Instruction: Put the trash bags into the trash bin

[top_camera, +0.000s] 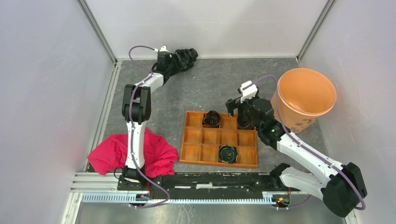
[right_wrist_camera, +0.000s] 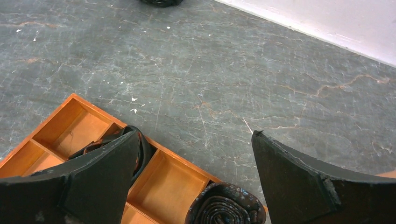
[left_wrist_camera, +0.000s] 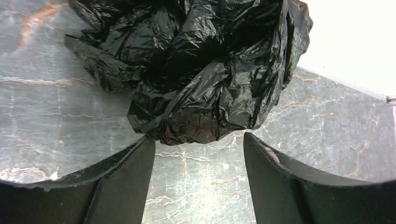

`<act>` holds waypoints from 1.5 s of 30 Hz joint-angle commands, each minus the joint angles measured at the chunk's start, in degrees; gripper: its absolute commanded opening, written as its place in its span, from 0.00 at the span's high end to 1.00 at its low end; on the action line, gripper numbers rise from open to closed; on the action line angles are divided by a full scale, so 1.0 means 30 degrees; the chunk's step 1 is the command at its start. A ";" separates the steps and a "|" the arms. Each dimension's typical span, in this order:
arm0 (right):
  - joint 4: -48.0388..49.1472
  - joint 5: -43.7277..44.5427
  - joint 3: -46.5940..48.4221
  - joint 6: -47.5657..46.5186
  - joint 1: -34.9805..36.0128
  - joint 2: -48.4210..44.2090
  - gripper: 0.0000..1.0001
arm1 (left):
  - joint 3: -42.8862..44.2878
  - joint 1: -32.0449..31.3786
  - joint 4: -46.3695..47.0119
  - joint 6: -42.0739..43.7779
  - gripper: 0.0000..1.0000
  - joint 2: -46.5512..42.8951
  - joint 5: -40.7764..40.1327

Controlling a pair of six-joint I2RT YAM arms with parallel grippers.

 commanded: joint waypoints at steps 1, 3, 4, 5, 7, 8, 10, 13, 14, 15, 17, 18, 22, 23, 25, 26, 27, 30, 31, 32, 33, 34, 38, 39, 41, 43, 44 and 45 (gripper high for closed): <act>0.0914 -0.1022 -0.0019 -0.0792 0.0016 -0.0058 0.02 | 0.1887 -0.0081 -0.1742 0.1779 0.26 0.0352 -0.1542; 0.0894 -0.1095 0.0043 -0.0763 0.0022 0.0183 0.02 | 0.2731 -0.0052 -0.2979 0.1937 0.30 0.0758 -0.2005; 0.0852 -0.1131 0.0097 -0.0739 0.0025 0.0315 0.02 | 0.3009 -0.0052 -0.3279 0.2069 0.34 0.0917 -0.2026; 0.0814 -0.1156 0.0131 -0.0730 0.0023 0.0419 0.02 | 0.3220 -0.0052 -0.3365 0.2207 0.37 0.1039 -0.1992; 0.0754 -0.1150 0.0164 -0.0734 0.0033 0.0531 0.02 | 0.3576 -0.0052 -0.3474 0.2402 0.48 0.1219 -0.1863; 0.0774 -0.1134 0.0164 -0.0732 0.0025 0.0609 0.02 | 0.3880 -0.0052 -0.3661 0.2504 0.55 0.1341 -0.1741; 0.0753 -0.1136 0.0164 -0.0712 0.0013 0.0708 0.02 | 0.4578 -0.0052 -0.4143 0.2627 0.71 0.1654 -0.1521; 0.0647 -0.1110 0.0201 -0.0779 0.0008 0.0781 0.02 | 0.5513 -0.0052 -0.5378 0.2871 0.93 0.1666 -0.1429; 0.0655 -0.1048 0.0125 -0.0760 0.0015 0.0767 0.02 | 0.5481 -0.0052 -0.5689 0.2882 0.97 0.1338 -0.1485; 0.0658 -0.1033 0.0066 -0.0709 0.0015 0.0810 0.02 | 0.5155 -0.0052 -0.5848 0.2832 0.98 0.0858 -0.1547; 0.0743 -0.1128 -0.0040 -0.0569 0.0014 0.0869 0.02 | 0.3227 -0.0078 -0.5449 0.2546 0.98 -0.0801 -0.1232; 0.0731 -0.1196 -0.0041 -0.0494 0.0017 0.0947 0.02 | 0.1980 -0.0117 -0.4943 0.2332 0.98 -0.1823 -0.0867; 0.0491 -0.2009 0.0310 -0.0082 0.0022 0.1685 0.02 | -0.2322 -0.0407 -0.3617 0.1276 0.98 -0.6082 0.0810; 0.0190 -0.2163 0.0583 0.0189 0.0032 0.1968 0.02 | -0.3086 -0.0452 -0.3509 0.1086 0.98 -0.6940 0.1465; -0.0868 -0.2773 0.1357 0.0795 0.0020 0.2595 0.02 | -0.4250 -0.0596 -0.3510 0.0787 0.98 -0.8421 0.2595; -0.1244 -0.3363 0.1721 0.1012 0.0017 0.2786 0.02 | -0.4858 -0.0684 -0.3375 0.0574 0.98 -0.9181 0.3034; -0.1567 -0.3899 0.1992 0.1320 0.0025 0.2924 0.02 | -0.5439 -0.0779 -0.3131 0.0298 0.98 -0.9935 0.3145; -0.1558 -0.5214 0.2185 0.1924 0.0026 0.2853 0.02 | -0.6953 -0.1175 -0.2162 -0.0222 0.98 -1.2300 0.3929; -0.1465 -0.5462 0.2213 0.1997 0.0017 0.2800 0.02 | -0.7276 -0.1397 -0.2112 -0.0171 0.98 -1.2921 0.4088; -0.1348 -0.5608 0.2237 0.1995 0.0065 0.2774 0.02 | -0.7478 -0.1623 -0.2116 0.0022 0.98 -1.3515 0.4079; -0.1285 -0.5698 0.2335 0.1949 0.0052 0.2827 0.02 | -0.7682 -0.1926 -0.1864 0.0244 0.98 -1.4043 0.3972; -0.1276 -0.5653 0.2475 0.1889 0.0066 0.2957 0.02 | -0.7851 -0.2190 -0.1584 0.0499 0.98 -1.4575 0.3874; -0.0779 -0.5890 0.3247 0.1715 0.0050 0.3723 0.02 | -0.8543 -0.3191 -0.1312 0.1505 0.98 -1.6543 0.3596; -0.0378 -0.6055 0.3391 0.1760 0.0057 0.3878 0.02 | -0.8901 -0.3440 -0.1174 0.1872 0.98 -1.7088 0.3318; 0.0964 -0.6540 0.3480 0.2031 0.0018 0.3990 0.02 | -0.9231 -0.4007 -0.1008 0.2487 0.98 -1.8154 0.2714; 0.2860 -0.7160 0.3314 0.2426 0.0051 0.4005 0.02 | -0.9320 -0.4207 -0.0952 0.2851 0.98 -1.8883 0.2562; 0.4050 -0.7322 0.3159 0.2798 0.0040 0.4068 0.02 | -0.9583 -0.4274 -0.0734 0.2832 0.98 -1.9190 0.2518; 0.5095 -0.7387 0.2992 0.3110 0.0047 0.4160 0.02 | -0.9742 -0.4293 -0.0406 0.2690 0.98 -1.9473 0.2575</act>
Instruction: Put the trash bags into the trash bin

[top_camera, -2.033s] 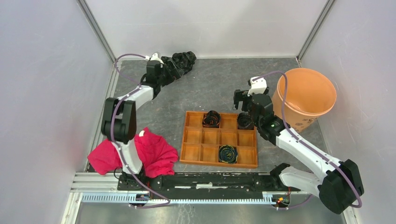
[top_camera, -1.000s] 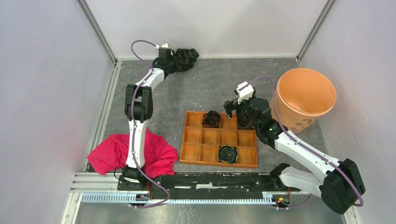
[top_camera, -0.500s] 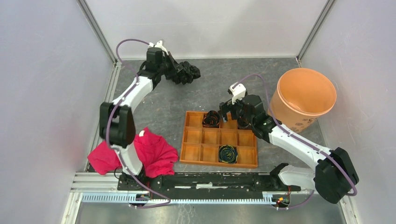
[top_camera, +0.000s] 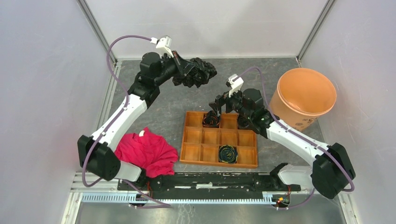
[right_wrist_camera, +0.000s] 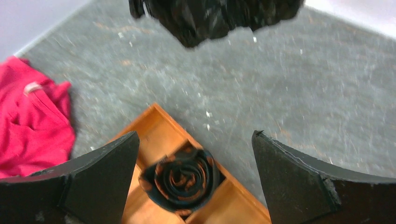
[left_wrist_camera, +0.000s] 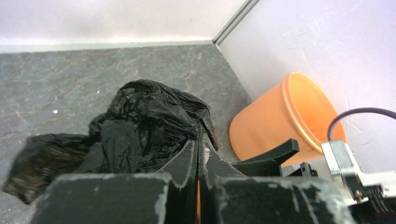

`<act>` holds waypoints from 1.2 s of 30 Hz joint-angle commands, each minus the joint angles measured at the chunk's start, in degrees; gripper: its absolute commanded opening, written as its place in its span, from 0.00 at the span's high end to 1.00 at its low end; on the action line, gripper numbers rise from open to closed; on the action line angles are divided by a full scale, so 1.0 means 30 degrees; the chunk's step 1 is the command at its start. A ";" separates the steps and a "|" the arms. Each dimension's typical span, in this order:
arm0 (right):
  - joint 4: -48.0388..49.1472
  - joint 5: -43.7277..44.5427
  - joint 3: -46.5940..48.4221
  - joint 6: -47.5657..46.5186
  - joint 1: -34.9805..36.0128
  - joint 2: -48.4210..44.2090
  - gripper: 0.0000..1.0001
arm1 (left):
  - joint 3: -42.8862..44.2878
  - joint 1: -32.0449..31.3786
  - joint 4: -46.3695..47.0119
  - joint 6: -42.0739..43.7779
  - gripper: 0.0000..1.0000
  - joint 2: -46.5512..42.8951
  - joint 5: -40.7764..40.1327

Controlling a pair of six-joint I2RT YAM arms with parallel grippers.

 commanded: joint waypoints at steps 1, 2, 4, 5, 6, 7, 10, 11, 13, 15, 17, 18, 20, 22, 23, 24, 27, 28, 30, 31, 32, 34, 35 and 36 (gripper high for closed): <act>0.6057 -0.1061 0.0182 0.1511 0.0015 0.0245 0.02 | -0.0707 -0.0150 0.1785 0.0952 0.98 -0.1831 -0.0361; 0.7103 -0.0802 0.0045 0.1950 0.0032 0.0443 0.02 | -0.0746 -0.0201 0.1896 0.0895 0.98 -0.1974 -0.0257; 0.9737 -0.0401 -0.0190 0.2781 0.0043 0.1026 0.02 | -0.0836 -0.0356 0.1958 0.0937 0.98 -0.2212 -0.0264; 1.0625 -0.0334 -0.0133 0.3336 0.0029 0.1400 0.02 | -0.0899 -0.0453 0.2035 0.0992 0.98 -0.2326 -0.0307; 1.1618 -0.0295 0.0023 0.3847 0.0022 0.1931 0.02 | -0.0922 -0.0572 0.2059 0.1043 0.98 -0.2395 -0.0335; 1.2254 -0.0280 0.0328 0.4543 0.0025 0.2533 0.02 | -0.0903 -0.0645 0.2062 0.1082 0.98 -0.2418 -0.0280; 1.4521 -0.0424 0.1137 0.6420 0.0146 0.4222 0.02 | -0.0786 -0.0847 0.2062 0.1041 0.98 -0.2323 0.0041; 1.5067 -0.0396 0.1415 0.7033 0.0213 0.4704 0.02 | -0.0761 -0.0943 0.2062 0.1053 0.98 -0.2292 0.0155; 1.5944 -0.0201 0.1937 0.8155 0.0270 0.5683 0.02 | -0.0685 -0.1143 0.1995 0.1167 0.98 -0.2226 0.0305; 1.6390 0.0211 0.2411 0.8903 0.0245 0.6441 0.02 | -0.0541 -0.1279 0.1778 0.1209 0.98 -0.2098 0.0344; 1.6551 0.0448 0.2835 0.9137 0.0247 0.6886 0.02 | -0.0456 -0.1415 0.1712 0.1120 0.98 -0.1923 0.0536; 1.6560 0.0460 0.3084 0.9166 0.0260 0.7078 0.02 | -0.0431 -0.1487 0.1711 0.1059 0.98 -0.1799 0.0613; 1.6492 0.0457 0.3265 0.9104 0.0241 0.7258 0.14 | -0.0329 -0.1643 0.1711 0.0978 0.98 -0.1602 0.0937; 1.6358 -0.0002 0.3097 0.9137 0.0064 0.7095 0.45 | -0.0086 -0.1657 0.1373 0.1214 0.96 -0.1606 0.0827; 1.6272 -0.0341 0.2856 0.9344 -0.0089 0.6924 0.66 | -0.0055 -0.1656 0.1163 0.1473 0.89 -0.1726 0.0525; 1.6066 -0.0709 0.2542 0.9788 -0.0335 0.6655 0.79 | -0.0058 -0.1663 0.1001 0.1759 0.78 -0.1910 0.0092; 1.5235 -0.2886 0.2017 1.0881 -0.1470 0.5847 0.93 | -0.0277 -0.1656 0.0989 0.2508 0.36 -0.2654 -0.0562; 1.4700 -0.3859 0.1989 1.1141 -0.1952 0.5557 0.95 | -0.0331 -0.1656 0.1005 0.2675 0.27 -0.2809 -0.0710; 1.3635 -0.5735 0.1987 1.1490 -0.2965 0.5118 0.99 | -0.0378 -0.1676 0.0982 0.2957 0.16 -0.3056 -0.0965; 1.3220 -0.6668 0.1960 1.1670 -0.3358 0.4905 1.00 | -0.0395 -0.1659 0.0949 0.3116 0.12 -0.3182 -0.1138; 1.2889 -0.7814 0.1930 1.1845 -0.3874 0.4695 1.00 | -0.0397 -0.1675 0.0861 0.3264 0.10 -0.3311 -0.1350; 1.2052 -0.9789 0.2073 1.2056 -0.4633 0.4328 1.00 | -0.0429 -0.1660 0.0759 0.3662 0.08 -0.3598 -0.1938; 1.1894 -1.0666 0.1988 1.2176 -0.4982 0.4014 1.00 | -0.0420 -0.1675 0.0654 0.3964 0.08 -0.3770 -0.2256; 1.1917 -1.1183 0.1775 1.2297 -0.5273 0.3653 1.00 | -0.0463 -0.1666 0.0590 0.4245 0.07 -0.3982 -0.2567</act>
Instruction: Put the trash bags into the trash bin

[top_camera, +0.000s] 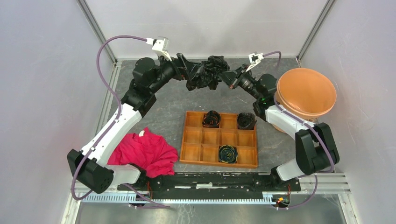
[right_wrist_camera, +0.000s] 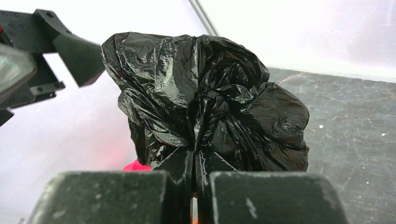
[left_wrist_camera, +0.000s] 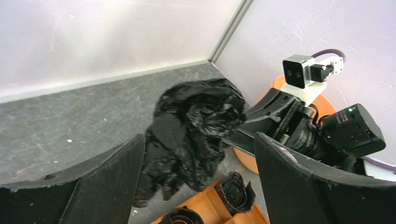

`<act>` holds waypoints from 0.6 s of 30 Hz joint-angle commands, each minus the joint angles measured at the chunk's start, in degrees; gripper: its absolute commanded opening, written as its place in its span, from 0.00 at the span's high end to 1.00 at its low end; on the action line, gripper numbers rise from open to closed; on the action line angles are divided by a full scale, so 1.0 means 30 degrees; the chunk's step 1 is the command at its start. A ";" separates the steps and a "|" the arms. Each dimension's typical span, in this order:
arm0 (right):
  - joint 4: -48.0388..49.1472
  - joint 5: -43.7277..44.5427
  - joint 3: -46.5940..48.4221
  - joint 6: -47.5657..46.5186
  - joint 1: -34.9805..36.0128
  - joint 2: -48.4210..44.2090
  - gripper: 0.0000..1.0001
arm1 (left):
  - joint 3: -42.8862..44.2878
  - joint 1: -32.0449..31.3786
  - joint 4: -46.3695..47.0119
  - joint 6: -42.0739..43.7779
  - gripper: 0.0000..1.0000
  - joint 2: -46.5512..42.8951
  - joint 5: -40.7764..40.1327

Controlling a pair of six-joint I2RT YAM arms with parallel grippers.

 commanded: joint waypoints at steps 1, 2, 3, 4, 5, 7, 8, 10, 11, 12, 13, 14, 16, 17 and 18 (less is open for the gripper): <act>-0.0832 -0.5043 -0.0393 0.0938 -0.1202 -0.1999 1.00 | 0.0224 -0.0054 -0.0064 0.2105 0.06 -0.1394 -0.1831; -0.0883 -0.5397 -0.0586 0.0935 -0.1442 -0.2448 1.00 | 0.0238 -0.0048 -0.0300 0.2377 0.05 -0.1678 -0.2075; -0.0899 -0.5802 -0.0737 0.0883 -0.1748 -0.3031 1.00 | 0.0177 -0.0047 -0.0457 0.2770 0.04 -0.1977 -0.2094; -0.0962 -0.6158 -0.0792 0.0818 -0.2056 -0.3531 1.00 | -0.0036 -0.0043 -0.0506 0.3097 0.04 -0.2412 -0.1840; -0.1003 -0.6475 -0.0738 0.0789 -0.2251 -0.3883 1.00 | -0.0371 -0.0039 -0.0498 0.3431 0.04 -0.2676 -0.1552; -0.1021 -0.7465 -0.0314 0.0936 -0.2715 -0.4557 1.00 | -0.1388 -0.0056 -0.0122 0.4043 0.04 -0.3558 -0.0913; -0.1023 -0.7910 0.0044 0.1144 -0.3007 -0.4773 1.00 | -0.1968 -0.0049 0.0177 0.4325 0.03 -0.4243 -0.0587; -0.0978 -0.8473 0.0610 0.1588 -0.3580 -0.5302 1.00 | -0.3067 -0.0057 0.0990 0.4602 0.01 -0.5240 0.0420; -0.0963 -0.8731 0.1002 0.1825 -0.3801 -0.5562 1.00 | -0.3284 -0.0041 0.1246 0.4593 0.00 -0.5557 0.1038; -0.0974 -0.8865 0.1310 0.2120 -0.4100 -0.5739 0.99 | -0.3289 -0.0046 0.1347 0.4581 0.00 -0.5729 0.1580; -0.0847 -0.8885 0.1605 0.2384 -0.4347 -0.5975 0.99 | -0.3212 -0.0057 0.1360 0.4495 0.00 -0.5783 0.2010; -0.0721 -0.8816 0.1848 0.2681 -0.4526 -0.6180 0.99 | -0.3166 -0.0043 0.1373 0.4418 0.00 -0.5775 0.2492; -0.0395 -0.8475 0.2077 0.3145 -0.4793 -0.6603 0.99 | -0.3238 -0.0053 0.1762 0.4047 0.00 -0.5499 0.3707; -0.0140 -0.8271 0.2093 0.3401 -0.4883 -0.6759 1.00 | -0.3243 -0.0059 0.1947 0.3809 0.00 -0.5282 0.4378; 0.0196 -0.8114 0.2093 0.3677 -0.4918 -0.6871 1.00 | -0.3221 -0.0045 0.2120 0.3512 0.00 -0.4980 0.4927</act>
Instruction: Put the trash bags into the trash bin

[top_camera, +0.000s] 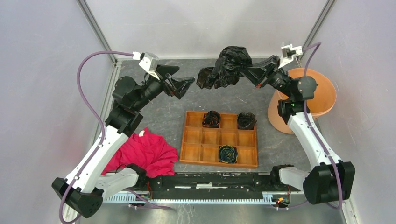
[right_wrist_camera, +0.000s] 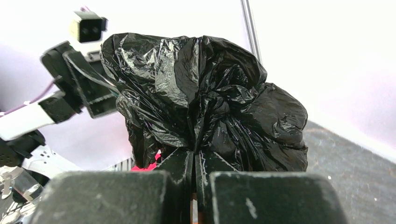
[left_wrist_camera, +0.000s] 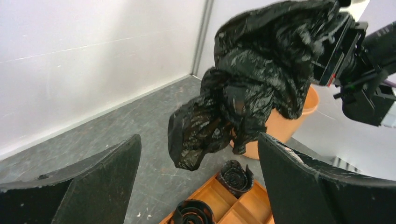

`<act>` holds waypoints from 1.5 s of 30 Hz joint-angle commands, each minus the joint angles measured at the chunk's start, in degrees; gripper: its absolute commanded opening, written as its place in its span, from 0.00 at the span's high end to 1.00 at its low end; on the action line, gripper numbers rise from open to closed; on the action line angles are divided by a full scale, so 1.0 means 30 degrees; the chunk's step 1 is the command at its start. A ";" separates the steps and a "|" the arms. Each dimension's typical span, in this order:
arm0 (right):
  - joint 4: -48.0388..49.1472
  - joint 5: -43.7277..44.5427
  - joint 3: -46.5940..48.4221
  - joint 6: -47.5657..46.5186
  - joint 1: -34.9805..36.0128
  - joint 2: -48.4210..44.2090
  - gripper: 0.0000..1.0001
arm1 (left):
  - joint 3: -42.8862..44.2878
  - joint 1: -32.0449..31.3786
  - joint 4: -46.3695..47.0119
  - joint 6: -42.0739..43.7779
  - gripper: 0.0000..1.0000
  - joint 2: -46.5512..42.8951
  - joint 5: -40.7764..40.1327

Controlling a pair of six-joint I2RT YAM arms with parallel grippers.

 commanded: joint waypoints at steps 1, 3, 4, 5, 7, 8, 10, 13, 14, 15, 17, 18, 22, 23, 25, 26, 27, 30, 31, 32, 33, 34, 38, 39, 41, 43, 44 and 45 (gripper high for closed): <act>0.1789 -0.0130 0.0840 0.1832 -0.0285 -0.0868 1.00 | 0.0031 -0.0043 0.1566 -0.0027 0.00 0.0865 0.3462; 0.3237 -0.0257 0.0729 0.3083 -0.0284 -0.0767 1.00 | 0.0137 -0.0040 0.1530 -0.0312 0.00 0.1277 0.3236; 0.4048 -0.0330 0.0640 0.3812 -0.0283 -0.0721 1.00 | 0.0123 -0.0042 0.1460 -0.0320 0.00 0.1363 0.2938; 0.4377 -0.0340 0.0628 0.4107 -0.0283 -0.0665 1.00 | 0.0056 -0.0054 0.1462 -0.0325 0.01 0.1399 0.2725; 0.4264 -0.0198 0.0577 0.4191 -0.0276 -0.0695 1.00 | -0.0035 -0.0057 0.1558 -0.0414 0.04 0.1485 0.2616; 0.4252 -0.0110 0.0521 0.4216 -0.0278 -0.0746 1.00 | 0.0003 -0.0056 0.1548 -0.0479 0.06 0.1572 0.2571; 0.4259 -0.0126 0.0462 0.4286 -0.0277 -0.0733 1.00 | 0.0139 -0.0043 0.1365 -0.0491 0.15 0.1902 0.2553; 0.4976 -0.0188 0.0164 0.4859 -0.0298 -0.0645 1.00 | 0.0128 -0.0067 0.1587 -0.0915 0.23 0.2384 0.2806; 0.5394 -0.0188 0.0045 0.5162 -0.0301 -0.0631 1.00 | 0.0089 -0.0060 0.1708 -0.1146 0.23 0.2567 0.3093; 0.5679 -0.0188 -0.0101 0.5375 -0.0280 -0.0609 1.00 | 0.0081 -0.0056 0.1955 -0.1457 0.24 0.2842 0.3389; 0.6309 -0.0210 -0.0334 0.5798 -0.0257 -0.0573 1.00 | 0.0220 -0.0047 0.2137 -0.2030 0.25 0.3379 0.3861; 0.6598 -0.0239 -0.0439 0.6019 -0.0249 -0.0541 1.00 | 0.0273 -0.0054 0.2170 -0.2230 0.27 0.3581 0.3917; 0.6983 -0.0581 -0.0666 0.6315 -0.0187 -0.0302 1.00 | 0.0263 -0.0043 0.2320 -0.2334 0.41 0.3748 0.3863; 0.6982 -0.0625 -0.0752 0.6226 -0.0160 -0.0230 0.99 | 0.0256 -0.0039 0.2273 -0.2199 0.52 0.3627 0.3694; 0.6699 -0.0679 -0.1064 0.5984 -0.0062 -0.0093 0.94 | 0.0351 -0.0051 0.1484 -0.1219 0.73 0.2919 0.2153; 0.6371 -0.0708 -0.1175 0.5570 -0.0083 -0.0020 0.88 | 0.0315 -0.0044 0.1019 -0.0448 0.83 0.2308 0.0744; 0.5686 -0.0715 -0.1236 0.4903 -0.0088 -0.0001 0.82 | 0.0043 -0.0061 0.0719 0.0519 0.94 0.1587 -0.1531; -0.2407 0.1069 -0.0563 -0.0656 0.0057 -0.0189 0.57 | -0.1537 -0.0022 0.1522 0.1942 0.98 -0.0888 -0.6275; -0.5680 0.2400 0.0157 -0.3335 0.0193 -0.0127 0.50 | -0.2071 -0.0037 0.2038 0.2177 0.98 -0.1552 -0.7370; -0.9135 0.4359 0.0872 -0.5296 0.0551 0.0072 0.43 | -0.2500 -0.0013 0.2494 0.2265 0.98 -0.2038 -0.8202; -1.1354 0.5848 0.1816 -0.7271 0.0983 0.0440 0.38 | -0.2729 -0.0035 0.2760 0.2280 0.98 -0.2403 -0.8702; -1.3262 0.7167 0.2470 -0.8426 0.1498 0.0918 0.34 | -0.2795 -0.0013 0.2815 0.2289 0.98 -0.2444 -0.8929; -1.5985 0.8732 0.3591 -1.0312 0.2177 0.1931 0.30 | -0.2110 -0.0032 0.1942 0.2376 0.98 -0.1691 -0.8722; -1.6451 0.9446 0.3691 -1.0789 0.2274 0.1832 0.29 | -0.1937 -0.0034 0.1728 0.2319 0.98 -0.1465 -0.8723; -1.7123 1.1335 0.3786 -1.1920 0.2550 0.1228 0.22 | -0.1627 -0.0028 0.1304 0.2242 0.98 -0.1078 -0.8788; -1.7492 1.2479 0.3762 -1.2646 0.2577 0.0734 0.18 | -0.1428 -0.0028 0.1073 0.2107 0.98 -0.0808 -0.8925; -1.7748 1.2887 0.3873 -1.2953 0.2620 0.0564 0.17 | -0.1306 -0.0026 0.0901 0.2070 0.98 -0.0667 -0.9023; -1.7819 1.2949 0.3920 -1.3148 0.2720 0.0503 0.16 | -0.1148 -0.0037 0.0689 0.2025 0.98 -0.0528 -0.9090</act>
